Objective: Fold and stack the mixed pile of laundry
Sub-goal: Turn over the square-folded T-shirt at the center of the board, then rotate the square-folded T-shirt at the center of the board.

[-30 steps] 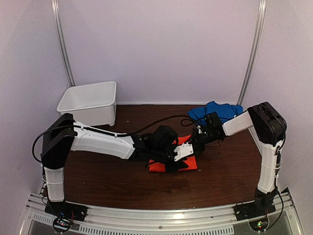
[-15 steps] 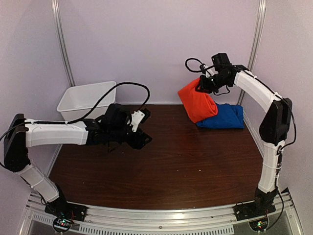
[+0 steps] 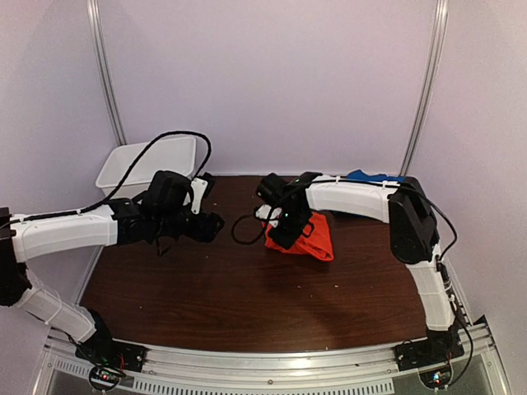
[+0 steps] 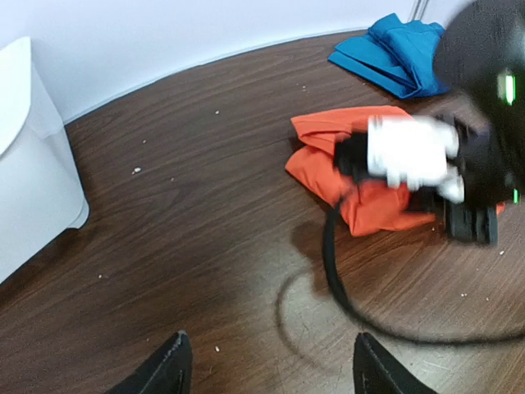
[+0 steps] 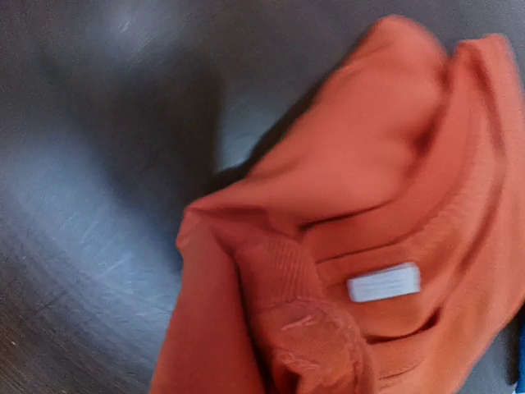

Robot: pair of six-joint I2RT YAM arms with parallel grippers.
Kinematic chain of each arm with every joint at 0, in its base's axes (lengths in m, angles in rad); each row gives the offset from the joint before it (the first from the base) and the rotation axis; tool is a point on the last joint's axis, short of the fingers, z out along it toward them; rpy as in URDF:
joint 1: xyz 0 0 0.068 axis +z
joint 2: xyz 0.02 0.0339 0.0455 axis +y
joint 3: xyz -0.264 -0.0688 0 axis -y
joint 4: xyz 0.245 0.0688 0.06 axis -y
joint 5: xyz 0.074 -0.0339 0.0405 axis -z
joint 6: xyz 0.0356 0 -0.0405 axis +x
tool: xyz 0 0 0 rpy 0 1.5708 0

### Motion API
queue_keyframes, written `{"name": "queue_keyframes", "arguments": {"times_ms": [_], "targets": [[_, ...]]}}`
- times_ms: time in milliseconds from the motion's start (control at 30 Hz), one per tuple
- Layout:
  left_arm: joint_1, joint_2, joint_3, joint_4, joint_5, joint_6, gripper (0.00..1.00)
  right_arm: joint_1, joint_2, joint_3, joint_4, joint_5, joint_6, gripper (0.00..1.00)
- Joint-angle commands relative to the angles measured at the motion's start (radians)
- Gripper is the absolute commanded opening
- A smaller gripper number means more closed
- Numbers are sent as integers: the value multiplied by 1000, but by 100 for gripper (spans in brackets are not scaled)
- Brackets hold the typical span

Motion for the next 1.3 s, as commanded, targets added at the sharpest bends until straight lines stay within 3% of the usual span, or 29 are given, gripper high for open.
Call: {"name": "queue_keyframes", "arguments": {"times_ms": [0,100,200,267,367,467,533,633,700,800,1033,1267], "targets": [[42,-72,-54,-14,-5,-106,69,114,-20,-30,-60,-14,51,0],[61,-120,-112,5,-2,-172,74,130,-26,-24,-15,-182,142,0],[94,-144,-173,11,23,-254,75,131,-15,26,14,-386,193,8],[113,-161,-209,10,28,-317,75,131,-10,51,41,-527,222,24],[138,-180,-251,10,51,-382,75,116,-10,113,48,-754,239,56],[141,-190,-274,38,128,-393,74,46,-74,86,153,-967,296,67],[137,-188,-276,57,205,-371,74,-30,-141,-20,345,-1065,397,71],[109,-166,-249,81,296,-292,70,-158,-201,-187,464,-1027,475,57],[84,-119,-206,76,343,-254,67,-209,-174,-197,397,-962,437,45],[41,-27,-178,145,444,-234,58,-244,-125,-203,320,-899,384,35],[-69,303,-7,89,512,-199,42,-249,-140,-417,306,-881,331,28],[53,462,69,20,439,-182,34,-178,-327,-770,455,-945,432,27]]}}
